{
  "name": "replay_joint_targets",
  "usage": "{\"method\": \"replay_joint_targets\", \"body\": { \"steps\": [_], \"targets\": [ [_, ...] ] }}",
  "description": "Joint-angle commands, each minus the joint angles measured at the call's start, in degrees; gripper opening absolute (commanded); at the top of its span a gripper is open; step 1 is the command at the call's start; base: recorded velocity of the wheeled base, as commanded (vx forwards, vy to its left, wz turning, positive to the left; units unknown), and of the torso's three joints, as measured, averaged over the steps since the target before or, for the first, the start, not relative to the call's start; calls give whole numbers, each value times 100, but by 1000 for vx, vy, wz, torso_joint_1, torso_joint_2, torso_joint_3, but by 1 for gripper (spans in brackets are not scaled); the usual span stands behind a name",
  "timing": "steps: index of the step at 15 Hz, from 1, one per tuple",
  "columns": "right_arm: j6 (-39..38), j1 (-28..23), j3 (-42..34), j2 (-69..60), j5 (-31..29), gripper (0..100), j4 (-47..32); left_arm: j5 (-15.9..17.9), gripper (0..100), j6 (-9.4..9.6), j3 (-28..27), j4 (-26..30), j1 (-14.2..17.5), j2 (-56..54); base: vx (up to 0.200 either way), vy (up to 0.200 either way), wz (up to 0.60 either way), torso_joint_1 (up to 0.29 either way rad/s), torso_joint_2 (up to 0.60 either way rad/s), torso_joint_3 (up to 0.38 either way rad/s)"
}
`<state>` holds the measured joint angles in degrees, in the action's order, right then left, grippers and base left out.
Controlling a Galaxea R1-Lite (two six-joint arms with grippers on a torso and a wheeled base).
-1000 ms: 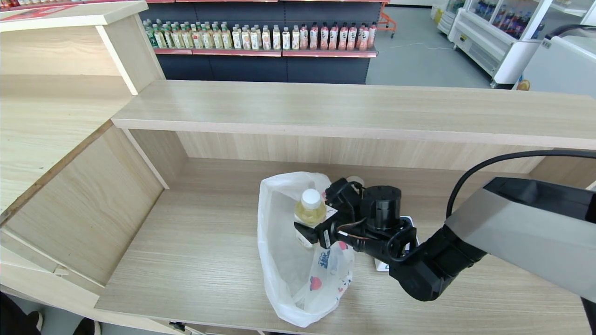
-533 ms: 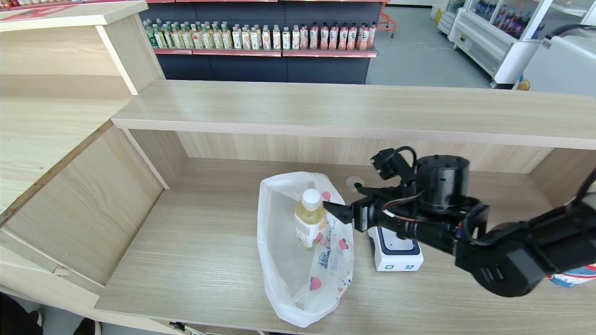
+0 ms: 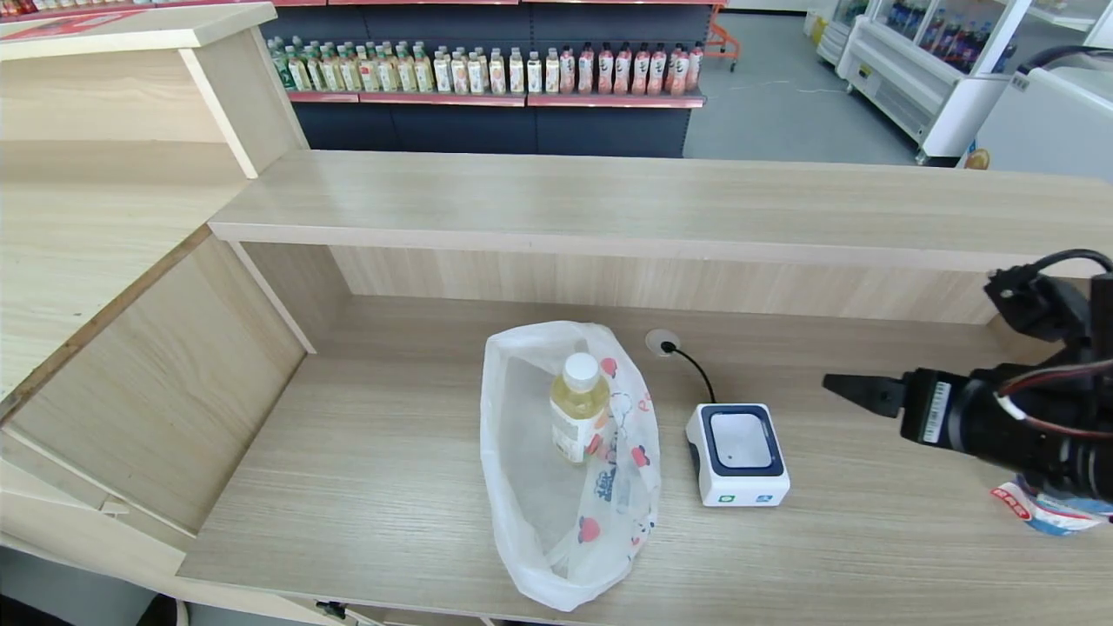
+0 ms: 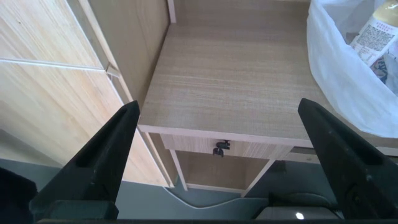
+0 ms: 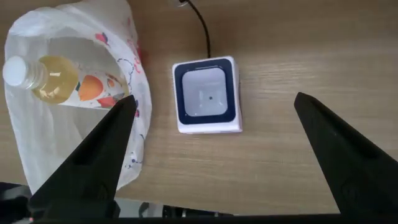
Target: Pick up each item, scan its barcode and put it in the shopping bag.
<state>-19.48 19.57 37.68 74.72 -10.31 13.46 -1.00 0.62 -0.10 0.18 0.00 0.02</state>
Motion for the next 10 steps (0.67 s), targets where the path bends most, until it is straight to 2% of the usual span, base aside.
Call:
{"method": "replay_joint_targets", "body": {
  "steps": [1,5,8,10],
  "targets": [
    [-73,-243,-314,-950,-15,100,-300,-6,100,-1,1,-1,0,-2,0,0,0,0,0,0],
    [-126,-252,-771,-1258,-6,100,-326,3,100,-1,1,-1,0,-2,0,0,0,0,0,0],
    [-363,-252,-806,-1267,-6,100,-335,3,100,-1,1,-1,0,-2,0,-200,0,4,4,-1],
    [-363,-252,-789,-1267,21,100,-335,3,100,-1,1,-1,0,-2,0,0,0,0,0,0]
  ]
}}
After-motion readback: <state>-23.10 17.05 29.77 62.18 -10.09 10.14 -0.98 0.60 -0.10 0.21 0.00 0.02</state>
